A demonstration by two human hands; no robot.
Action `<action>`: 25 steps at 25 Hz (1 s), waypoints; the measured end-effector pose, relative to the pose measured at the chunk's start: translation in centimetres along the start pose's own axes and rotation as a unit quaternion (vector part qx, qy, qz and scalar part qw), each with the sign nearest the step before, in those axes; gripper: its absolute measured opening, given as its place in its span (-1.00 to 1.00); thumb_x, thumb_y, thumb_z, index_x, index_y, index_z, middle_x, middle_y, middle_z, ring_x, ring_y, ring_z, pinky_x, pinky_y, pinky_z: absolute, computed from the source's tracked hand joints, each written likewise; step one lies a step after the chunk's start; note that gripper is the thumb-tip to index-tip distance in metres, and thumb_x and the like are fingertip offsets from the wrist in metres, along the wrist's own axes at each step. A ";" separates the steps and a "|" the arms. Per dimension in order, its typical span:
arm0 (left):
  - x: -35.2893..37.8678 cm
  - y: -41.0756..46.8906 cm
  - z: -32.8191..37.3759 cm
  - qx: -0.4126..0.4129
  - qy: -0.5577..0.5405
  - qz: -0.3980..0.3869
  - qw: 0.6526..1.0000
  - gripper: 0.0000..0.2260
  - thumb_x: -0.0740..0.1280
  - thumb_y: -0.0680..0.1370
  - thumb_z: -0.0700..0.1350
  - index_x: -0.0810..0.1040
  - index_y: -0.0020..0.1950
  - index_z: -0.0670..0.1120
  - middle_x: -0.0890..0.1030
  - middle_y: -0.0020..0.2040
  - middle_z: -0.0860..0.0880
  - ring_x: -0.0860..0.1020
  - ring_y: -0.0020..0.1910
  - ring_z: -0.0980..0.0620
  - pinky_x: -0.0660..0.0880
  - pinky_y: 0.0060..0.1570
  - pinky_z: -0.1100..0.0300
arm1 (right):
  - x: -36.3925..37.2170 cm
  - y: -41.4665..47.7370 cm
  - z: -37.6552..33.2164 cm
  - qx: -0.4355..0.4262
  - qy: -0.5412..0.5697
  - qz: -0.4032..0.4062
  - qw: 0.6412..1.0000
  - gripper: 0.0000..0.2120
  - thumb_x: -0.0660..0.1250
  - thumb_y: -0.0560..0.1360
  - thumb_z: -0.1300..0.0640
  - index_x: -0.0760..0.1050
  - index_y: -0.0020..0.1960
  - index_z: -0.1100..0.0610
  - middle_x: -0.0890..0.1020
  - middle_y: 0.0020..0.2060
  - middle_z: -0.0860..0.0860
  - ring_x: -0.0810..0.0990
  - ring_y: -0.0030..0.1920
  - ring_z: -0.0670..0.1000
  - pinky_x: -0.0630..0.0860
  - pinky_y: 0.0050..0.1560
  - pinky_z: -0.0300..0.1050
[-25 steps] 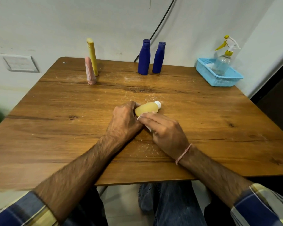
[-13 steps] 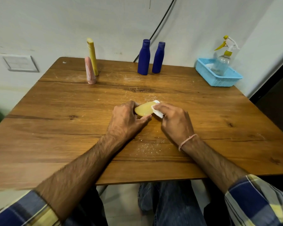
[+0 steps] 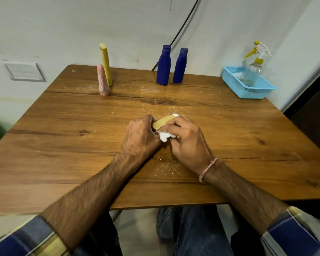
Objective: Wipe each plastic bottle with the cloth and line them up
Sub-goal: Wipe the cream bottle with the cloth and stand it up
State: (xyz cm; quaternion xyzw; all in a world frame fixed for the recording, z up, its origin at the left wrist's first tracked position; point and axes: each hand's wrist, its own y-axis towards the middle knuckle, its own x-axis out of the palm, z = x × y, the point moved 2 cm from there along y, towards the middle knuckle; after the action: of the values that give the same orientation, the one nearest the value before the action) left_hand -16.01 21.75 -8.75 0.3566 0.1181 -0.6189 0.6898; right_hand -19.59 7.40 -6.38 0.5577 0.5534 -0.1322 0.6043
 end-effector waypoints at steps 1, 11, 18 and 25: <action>0.0 0.0 0.0 0.004 0.006 0.000 1.000 -0.67 0.54 0.42 0.06 0.61 0.06 -0.09 0.68 -0.15 0.00 0.64 -0.22 0.04 0.67 -0.20 0.05 | -0.1 0.1 0.2 -0.019 0.008 -0.011 1.000 -0.71 0.34 0.44 0.39 0.66 0.10 0.17 0.59 -0.06 0.03 0.49 0.04 -0.02 0.44 0.09 -0.20; -0.5 -0.1 0.1 -0.039 -0.056 -0.020 0.998 -0.54 0.51 0.41 0.19 0.61 0.16 -0.08 0.69 -0.08 0.03 0.65 -0.18 0.16 0.65 -0.23 0.31 | -0.6 -0.2 2.4 0.004 0.000 0.025 1.000 -0.67 0.30 0.46 0.41 0.63 0.16 0.20 0.65 0.02 0.07 0.57 0.07 -0.01 0.52 0.16 -0.22; -0.3 0.0 -0.1 -0.055 -0.067 -0.018 0.996 -0.63 0.58 0.41 0.08 0.62 0.11 -0.05 0.69 -0.11 0.05 0.64 -0.23 0.22 0.55 -0.34 0.47 | 0.3 0.7 1.7 0.071 -0.015 0.028 0.997 -0.69 0.35 0.45 0.40 0.63 0.15 0.19 0.65 -0.03 0.05 0.55 0.01 -0.01 0.55 0.12 -0.11; -0.2 0.2 0.2 -0.043 -0.039 -0.023 0.998 -0.59 0.56 0.42 0.14 0.61 0.14 -0.06 0.66 -0.08 0.07 0.59 -0.22 0.24 0.50 -0.36 0.53 | -0.5 0.6 3.6 0.099 -0.040 0.051 0.993 -0.66 0.32 0.44 0.44 0.63 0.14 0.17 0.65 0.00 0.05 0.55 0.05 -0.01 0.56 0.12 -0.03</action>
State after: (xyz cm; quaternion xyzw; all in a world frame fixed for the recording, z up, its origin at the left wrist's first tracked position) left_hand -15.94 21.82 -8.42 0.2994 0.1261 -0.6421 0.6944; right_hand -17.38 4.40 -6.53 0.6362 0.4841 -0.1777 0.5739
